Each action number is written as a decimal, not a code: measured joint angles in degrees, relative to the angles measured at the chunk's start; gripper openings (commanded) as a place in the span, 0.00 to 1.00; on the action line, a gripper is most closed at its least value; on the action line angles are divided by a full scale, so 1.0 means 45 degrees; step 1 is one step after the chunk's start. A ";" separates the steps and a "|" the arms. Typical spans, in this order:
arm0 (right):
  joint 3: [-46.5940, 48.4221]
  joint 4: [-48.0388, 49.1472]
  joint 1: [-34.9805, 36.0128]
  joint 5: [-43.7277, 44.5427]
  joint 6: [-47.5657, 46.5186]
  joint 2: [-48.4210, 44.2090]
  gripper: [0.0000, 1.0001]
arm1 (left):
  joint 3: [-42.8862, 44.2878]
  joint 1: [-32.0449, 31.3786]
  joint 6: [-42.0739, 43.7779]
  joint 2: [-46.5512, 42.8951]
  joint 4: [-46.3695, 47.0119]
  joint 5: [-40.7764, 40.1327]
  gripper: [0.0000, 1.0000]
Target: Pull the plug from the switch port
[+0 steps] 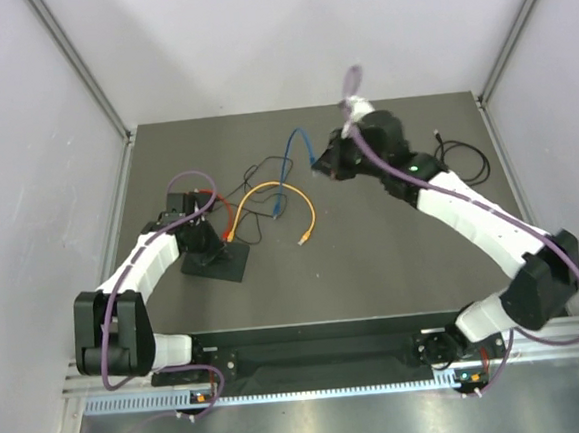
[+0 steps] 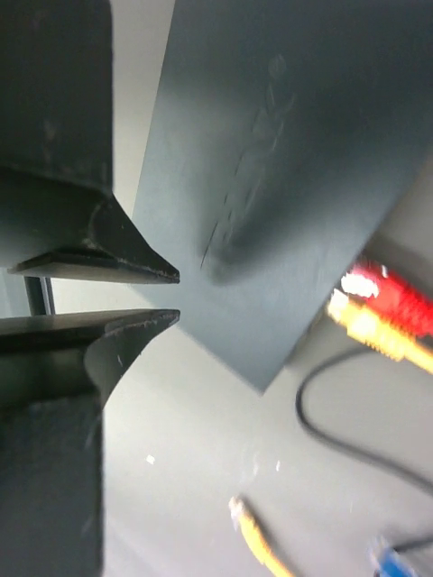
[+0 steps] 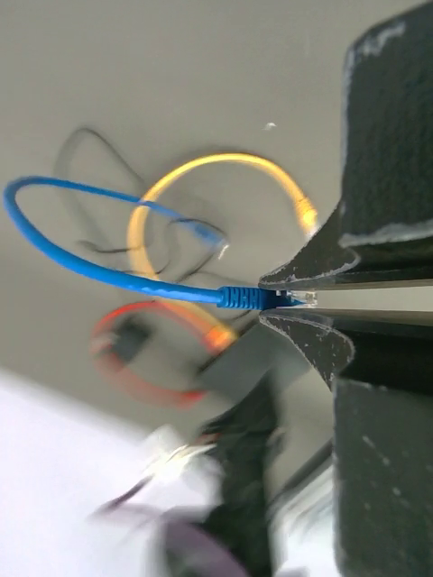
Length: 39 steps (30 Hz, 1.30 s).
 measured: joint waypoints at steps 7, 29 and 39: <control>-0.2152 0.3662 -0.3585 -0.1428 0.5576 -0.1957 0.00 | 0.0121 0.0000 -0.0019 -0.1112 0.0257 0.0680 0.27; 0.0937 -0.0175 -0.4605 -0.0141 0.4721 -0.1200 0.00 | 0.0238 0.0000 0.1098 -0.2195 0.0121 0.1117 0.27; -0.1642 0.3133 -0.7650 -0.3711 0.5576 0.0389 0.00 | 0.0131 0.0000 0.1545 -0.2191 0.0335 0.1875 0.27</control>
